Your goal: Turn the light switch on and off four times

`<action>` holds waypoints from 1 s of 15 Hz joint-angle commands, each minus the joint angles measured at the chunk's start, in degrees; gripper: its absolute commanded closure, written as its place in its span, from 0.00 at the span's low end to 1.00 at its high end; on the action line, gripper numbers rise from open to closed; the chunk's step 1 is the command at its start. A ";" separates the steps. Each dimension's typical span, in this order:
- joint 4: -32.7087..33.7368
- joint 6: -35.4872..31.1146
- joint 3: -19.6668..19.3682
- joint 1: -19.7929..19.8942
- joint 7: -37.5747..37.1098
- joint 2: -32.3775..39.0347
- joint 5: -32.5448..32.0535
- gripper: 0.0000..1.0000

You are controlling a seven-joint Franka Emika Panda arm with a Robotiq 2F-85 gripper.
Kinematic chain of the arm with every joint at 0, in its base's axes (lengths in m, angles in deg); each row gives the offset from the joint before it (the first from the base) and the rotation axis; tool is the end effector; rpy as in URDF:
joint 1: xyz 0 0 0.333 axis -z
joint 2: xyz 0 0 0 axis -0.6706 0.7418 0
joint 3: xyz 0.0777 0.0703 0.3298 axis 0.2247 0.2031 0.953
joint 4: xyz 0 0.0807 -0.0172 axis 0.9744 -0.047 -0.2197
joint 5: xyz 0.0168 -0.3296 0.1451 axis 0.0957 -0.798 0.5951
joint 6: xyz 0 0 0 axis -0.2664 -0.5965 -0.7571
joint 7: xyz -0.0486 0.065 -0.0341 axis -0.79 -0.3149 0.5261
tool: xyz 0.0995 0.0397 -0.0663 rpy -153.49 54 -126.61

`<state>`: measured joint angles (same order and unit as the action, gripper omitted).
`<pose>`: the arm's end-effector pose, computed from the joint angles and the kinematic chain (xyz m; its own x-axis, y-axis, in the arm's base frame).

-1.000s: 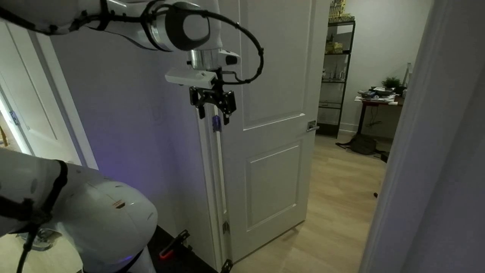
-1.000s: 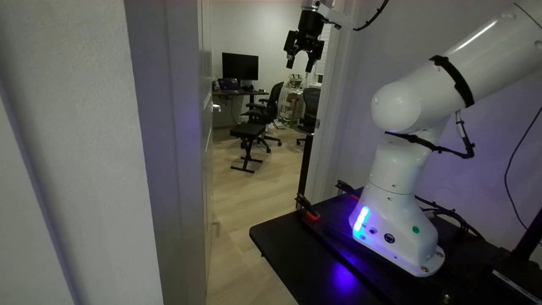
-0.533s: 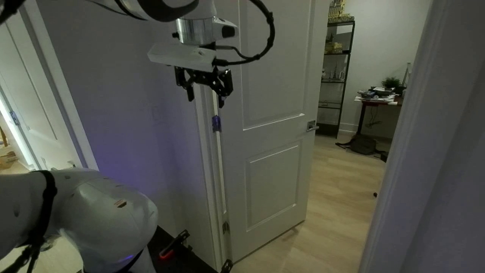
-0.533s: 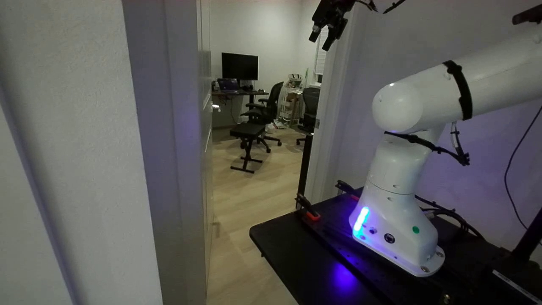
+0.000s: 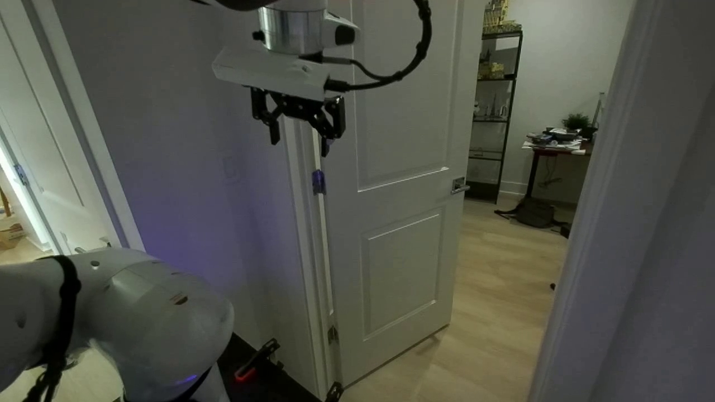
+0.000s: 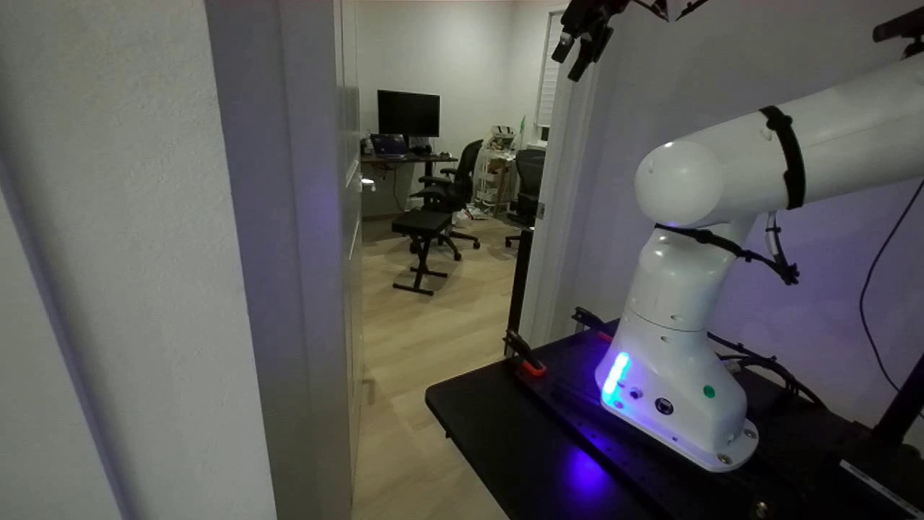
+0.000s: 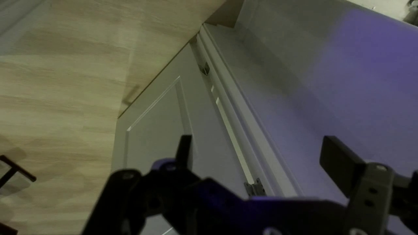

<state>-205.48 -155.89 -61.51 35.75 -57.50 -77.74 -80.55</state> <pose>0.1938 -0.0557 0.6088 0.8929 0.3001 0.3356 0.3795 -0.9027 -0.2028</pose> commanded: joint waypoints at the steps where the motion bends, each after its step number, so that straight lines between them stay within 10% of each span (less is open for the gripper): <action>1: 0.19 0.20 0.36 0.69 0.47 0.27 0.46 0.00; 15: -2.97 -16.74 10.44 -19.30 13.65 20.07 24.45 0.00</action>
<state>-212.04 -171.62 -54.65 17.88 -45.88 -61.86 -59.30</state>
